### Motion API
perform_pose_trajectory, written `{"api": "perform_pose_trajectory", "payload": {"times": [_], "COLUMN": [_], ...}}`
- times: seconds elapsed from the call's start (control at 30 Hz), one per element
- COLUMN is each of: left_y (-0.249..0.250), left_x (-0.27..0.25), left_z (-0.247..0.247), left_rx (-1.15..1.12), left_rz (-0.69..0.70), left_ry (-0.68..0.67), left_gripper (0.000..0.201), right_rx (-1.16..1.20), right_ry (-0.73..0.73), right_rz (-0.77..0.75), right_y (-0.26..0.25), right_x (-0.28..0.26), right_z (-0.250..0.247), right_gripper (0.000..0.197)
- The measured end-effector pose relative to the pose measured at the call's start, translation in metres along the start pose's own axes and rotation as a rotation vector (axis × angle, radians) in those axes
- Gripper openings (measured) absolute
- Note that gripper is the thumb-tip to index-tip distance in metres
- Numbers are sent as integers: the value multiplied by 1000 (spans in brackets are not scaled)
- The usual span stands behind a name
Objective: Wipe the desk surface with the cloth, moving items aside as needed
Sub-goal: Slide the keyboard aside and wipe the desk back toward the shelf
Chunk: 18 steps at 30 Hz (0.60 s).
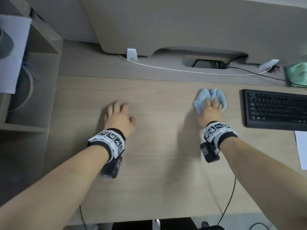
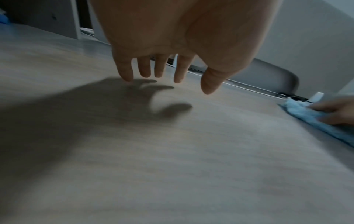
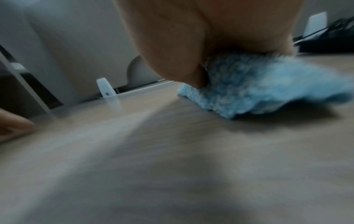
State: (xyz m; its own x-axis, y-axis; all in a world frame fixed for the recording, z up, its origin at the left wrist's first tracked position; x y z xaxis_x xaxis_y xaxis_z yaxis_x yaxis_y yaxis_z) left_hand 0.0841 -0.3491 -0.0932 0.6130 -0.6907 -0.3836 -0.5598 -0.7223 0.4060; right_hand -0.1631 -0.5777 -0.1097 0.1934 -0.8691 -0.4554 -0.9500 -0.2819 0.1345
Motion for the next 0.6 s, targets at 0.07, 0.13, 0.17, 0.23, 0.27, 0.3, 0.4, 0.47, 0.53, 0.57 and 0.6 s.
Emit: {"api": "perform_pose_trajectory", "payload": {"times": [0.07,0.13,0.17,0.23,0.27,0.3,0.4,0.47,0.53,0.57,0.6], "left_y": [9,13,12,14,14,14,13,13,14,15,16], "left_x": [-3,-3,-2,2,3,4,3,1,-2,-4,-4], "left_z": [11,16,16,16,16,16,19,22,23,22,22], "left_rx": [28,66,80,92,90,91,95,83,79,81,86], "left_rz": [4,-4,-13,-20,-26,-32,-28,-23,-25,-29,-31], "left_ry": [-27,-31,-26,-37,-42,-42,-24,-8,5,8,9], "left_gripper": [58,59,59,57,56,56,57,59,61,61,62], "right_rx": [-34,-82,-110,-125,-102,-72,-13,6,-17,-41,-68], "right_ry": [4,26,31,38,55,75,95,71,23,7,-9], "right_rz": [-150,-374,-470,-568,-563,-529,-319,-155,-55,-31,-32], "right_y": [-37,-69,-77,-64,-48,-29,39,77,88,82,71], "right_x": [-12,-35,-47,-58,-53,-46,-24,-14,-10,-11,-14], "right_z": [0,7,12,20,23,25,25,17,11,10,9], "right_gripper": [76,82,85,87,87,85,80,77,79,81,83]}}
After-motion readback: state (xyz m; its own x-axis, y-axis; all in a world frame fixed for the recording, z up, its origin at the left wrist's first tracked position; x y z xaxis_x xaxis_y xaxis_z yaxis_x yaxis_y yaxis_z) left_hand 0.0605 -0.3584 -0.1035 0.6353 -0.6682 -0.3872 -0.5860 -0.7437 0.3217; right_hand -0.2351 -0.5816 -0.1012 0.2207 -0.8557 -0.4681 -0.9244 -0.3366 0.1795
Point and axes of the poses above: each hand's wrist, its own x-axis towards the middle knuckle, its own z-axis out of the palm, y = z × x, the point moved 2 cm from there along x, towards the middle knuckle, and after that the axes turned 9 degrees about -x, right-handed, at the moved point
